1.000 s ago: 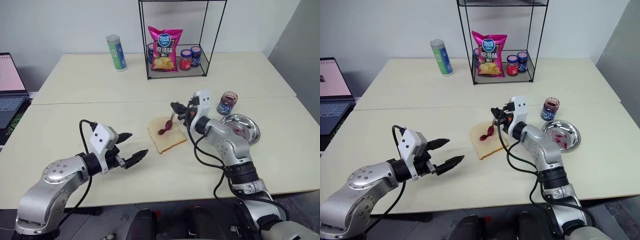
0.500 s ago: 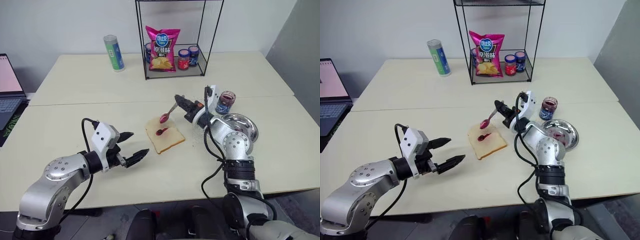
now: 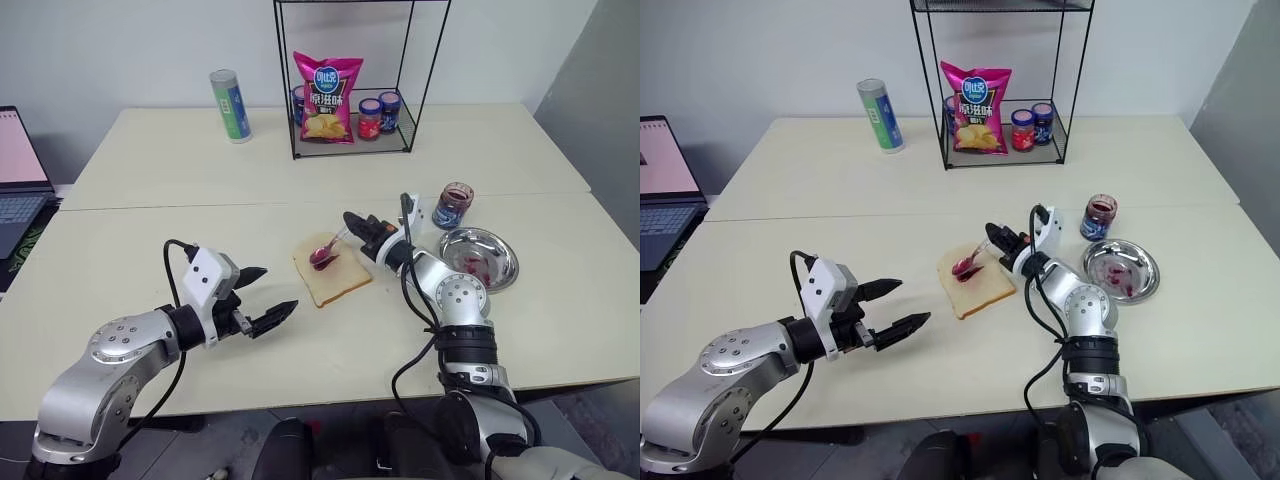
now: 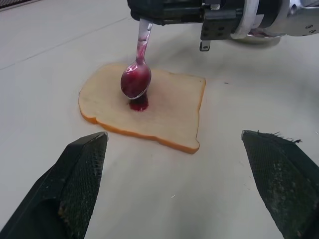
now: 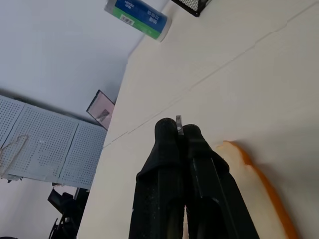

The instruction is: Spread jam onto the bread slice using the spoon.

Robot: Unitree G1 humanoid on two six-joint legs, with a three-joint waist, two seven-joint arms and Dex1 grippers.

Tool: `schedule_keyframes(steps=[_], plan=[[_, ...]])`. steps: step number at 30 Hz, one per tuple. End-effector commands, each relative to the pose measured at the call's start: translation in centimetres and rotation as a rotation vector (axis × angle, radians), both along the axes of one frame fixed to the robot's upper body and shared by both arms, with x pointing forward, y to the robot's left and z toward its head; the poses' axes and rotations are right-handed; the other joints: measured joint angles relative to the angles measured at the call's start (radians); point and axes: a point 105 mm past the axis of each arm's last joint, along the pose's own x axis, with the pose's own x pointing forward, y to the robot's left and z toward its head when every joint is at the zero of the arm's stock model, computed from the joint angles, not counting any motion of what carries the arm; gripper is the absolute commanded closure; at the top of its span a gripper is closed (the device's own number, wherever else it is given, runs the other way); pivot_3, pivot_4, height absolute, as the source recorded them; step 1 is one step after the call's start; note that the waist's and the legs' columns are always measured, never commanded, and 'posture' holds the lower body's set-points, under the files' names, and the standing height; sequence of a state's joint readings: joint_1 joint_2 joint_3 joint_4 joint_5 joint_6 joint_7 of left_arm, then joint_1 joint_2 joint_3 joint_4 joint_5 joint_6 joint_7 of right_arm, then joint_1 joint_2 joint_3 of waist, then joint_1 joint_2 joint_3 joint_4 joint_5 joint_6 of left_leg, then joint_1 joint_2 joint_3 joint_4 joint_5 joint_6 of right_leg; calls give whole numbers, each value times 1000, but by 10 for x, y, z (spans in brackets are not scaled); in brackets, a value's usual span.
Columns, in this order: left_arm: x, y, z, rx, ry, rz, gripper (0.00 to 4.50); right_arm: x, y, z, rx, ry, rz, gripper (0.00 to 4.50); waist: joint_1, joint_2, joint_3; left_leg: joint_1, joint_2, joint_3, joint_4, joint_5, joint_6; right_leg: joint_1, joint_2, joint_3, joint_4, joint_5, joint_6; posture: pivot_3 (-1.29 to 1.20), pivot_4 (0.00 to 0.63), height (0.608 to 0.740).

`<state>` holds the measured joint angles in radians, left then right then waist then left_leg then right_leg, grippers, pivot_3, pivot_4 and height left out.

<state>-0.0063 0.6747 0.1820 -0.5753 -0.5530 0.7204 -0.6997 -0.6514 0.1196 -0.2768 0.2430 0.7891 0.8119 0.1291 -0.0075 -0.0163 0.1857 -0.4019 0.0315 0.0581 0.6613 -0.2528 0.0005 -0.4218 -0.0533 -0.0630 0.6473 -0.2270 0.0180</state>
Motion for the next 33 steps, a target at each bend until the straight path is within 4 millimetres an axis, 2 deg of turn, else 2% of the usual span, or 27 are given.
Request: schedule_keyframes(steps=[1, 9, 28, 33], plan=[[-2, -3, 10, -4, -32, -19, 0, 0, 0, 4, -6, -35, 1, 4474, 0, 0, 0, 0, 0, 0, 0, 0, 0, 0, 0, 0, 0, 0, 0, 0, 150, 740], [-2, -4, 10, -7, -32, -25, 0, 3, -12, -16, -67, -8, -53, 4474, 0, 0, 0, 0, 0, 0, 0, 0, 0, 0, 0, 0, 0, 0, 1, 0, 150, 740], [2, -6, 10, -1, -34, -55, 0, 0, -26, -37, -164, 5, -87, 4474, 3, 0, 0, 1, 0, 0, 0, 0, 0, 1, 0, 0, 0, -1, 1, 0, 150, 740], [4, -6, 10, -1, -33, -59, 0, -2, -29, -34, -157, -3, -90, 4474, 5, 0, 0, 1, 0, 0, 0, 0, 0, 1, 0, 0, 0, -1, 1, 0, 150, 740]])
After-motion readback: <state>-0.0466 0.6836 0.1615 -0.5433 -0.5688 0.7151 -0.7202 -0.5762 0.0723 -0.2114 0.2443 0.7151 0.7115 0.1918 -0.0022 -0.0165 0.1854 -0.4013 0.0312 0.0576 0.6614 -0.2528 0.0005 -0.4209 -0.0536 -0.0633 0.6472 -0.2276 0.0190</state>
